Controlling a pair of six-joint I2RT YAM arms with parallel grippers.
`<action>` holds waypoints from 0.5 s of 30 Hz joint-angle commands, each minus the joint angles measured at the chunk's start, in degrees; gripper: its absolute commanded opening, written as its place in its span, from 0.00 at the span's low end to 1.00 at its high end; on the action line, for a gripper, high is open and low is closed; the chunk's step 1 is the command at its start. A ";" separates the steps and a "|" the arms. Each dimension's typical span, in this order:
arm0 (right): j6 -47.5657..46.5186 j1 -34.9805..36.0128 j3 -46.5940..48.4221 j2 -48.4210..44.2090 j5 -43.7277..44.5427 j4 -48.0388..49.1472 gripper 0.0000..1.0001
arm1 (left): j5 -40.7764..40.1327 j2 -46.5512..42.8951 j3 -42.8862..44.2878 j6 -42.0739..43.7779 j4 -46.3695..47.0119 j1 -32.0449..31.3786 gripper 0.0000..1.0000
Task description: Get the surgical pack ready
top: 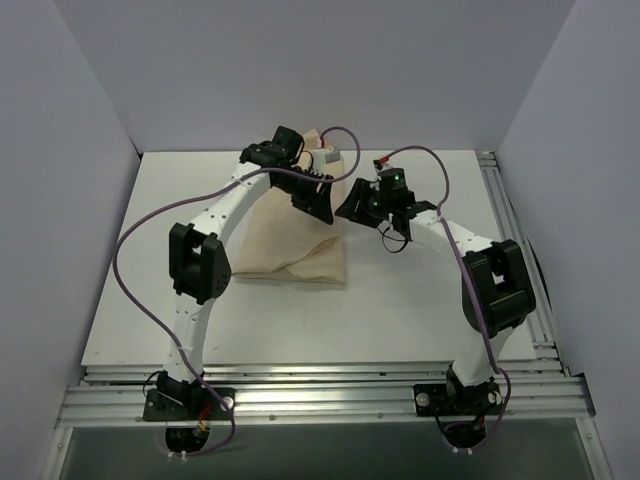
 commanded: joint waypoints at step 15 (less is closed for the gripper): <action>-0.70 3.24 2.60 9.01 -6.93 0.24 0.40 | -21.61 -15.63 -28.92 4.58 5.02 20.61 0.53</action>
